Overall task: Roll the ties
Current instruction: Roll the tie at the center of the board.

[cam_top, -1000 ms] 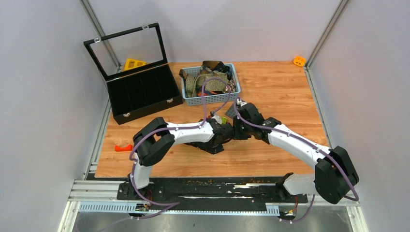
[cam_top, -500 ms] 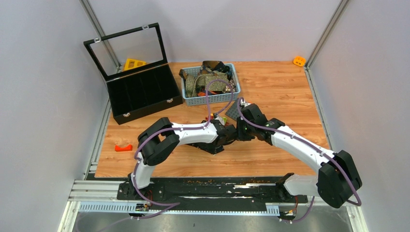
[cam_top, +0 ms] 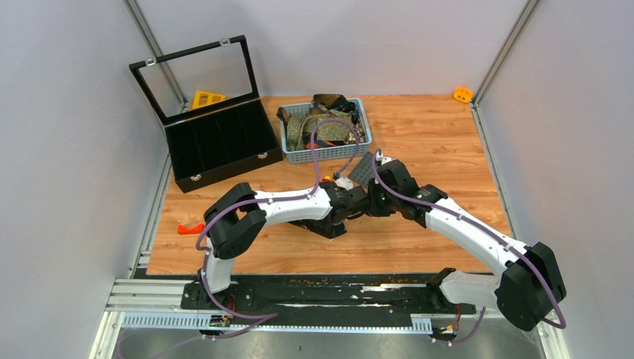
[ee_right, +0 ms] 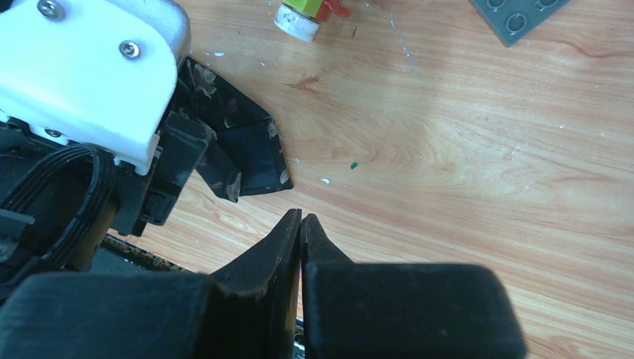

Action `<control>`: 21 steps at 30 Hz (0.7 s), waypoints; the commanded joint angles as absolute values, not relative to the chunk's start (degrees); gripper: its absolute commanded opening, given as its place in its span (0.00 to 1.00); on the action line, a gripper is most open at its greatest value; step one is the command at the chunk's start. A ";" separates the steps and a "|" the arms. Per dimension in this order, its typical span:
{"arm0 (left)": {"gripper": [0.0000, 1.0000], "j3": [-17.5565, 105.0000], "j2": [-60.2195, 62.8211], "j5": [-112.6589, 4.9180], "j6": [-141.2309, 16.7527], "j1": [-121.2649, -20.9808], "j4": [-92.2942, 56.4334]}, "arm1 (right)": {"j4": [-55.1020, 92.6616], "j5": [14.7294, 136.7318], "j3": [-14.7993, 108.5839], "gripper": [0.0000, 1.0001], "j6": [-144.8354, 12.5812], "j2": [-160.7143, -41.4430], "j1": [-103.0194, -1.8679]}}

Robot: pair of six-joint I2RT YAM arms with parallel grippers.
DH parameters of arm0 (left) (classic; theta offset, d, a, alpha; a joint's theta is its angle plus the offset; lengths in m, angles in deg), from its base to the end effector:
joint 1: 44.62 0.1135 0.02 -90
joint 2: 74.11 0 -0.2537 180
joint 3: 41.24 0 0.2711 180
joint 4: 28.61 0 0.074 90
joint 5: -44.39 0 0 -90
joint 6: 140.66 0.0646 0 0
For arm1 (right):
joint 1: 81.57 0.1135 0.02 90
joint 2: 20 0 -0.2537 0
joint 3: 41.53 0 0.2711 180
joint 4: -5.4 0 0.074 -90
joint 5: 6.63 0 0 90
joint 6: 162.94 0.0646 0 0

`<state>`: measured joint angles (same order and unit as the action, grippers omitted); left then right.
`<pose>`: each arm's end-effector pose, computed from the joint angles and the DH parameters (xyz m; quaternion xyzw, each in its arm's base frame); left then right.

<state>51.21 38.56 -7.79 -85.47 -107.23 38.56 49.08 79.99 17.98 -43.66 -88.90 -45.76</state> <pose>0.2090 -0.3173 0.1290 0.2200 0.9199 0.1976 0.2577 0.2243 0.1665 0.1953 -0.0633 0.9460 0.1939 0.2518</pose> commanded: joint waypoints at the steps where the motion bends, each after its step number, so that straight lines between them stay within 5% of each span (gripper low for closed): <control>1: 0.70 51.57 32.34 -12.97 -84.81 -107.16 31.77 | 48.91 79.24 18.19 0.05 -42.83 -86.70 -45.24; 13: 0.84 36.69 9.17 -22.80 -76.08 -97.06 23.63 | 49.88 79.36 17.34 0.05 -42.19 -84.21 -45.23; 21: 0.86 27.30 0.28 -43.12 -69.13 -81.97 15.36 | 48.32 77.84 16.24 0.06 -41.15 -83.88 -45.22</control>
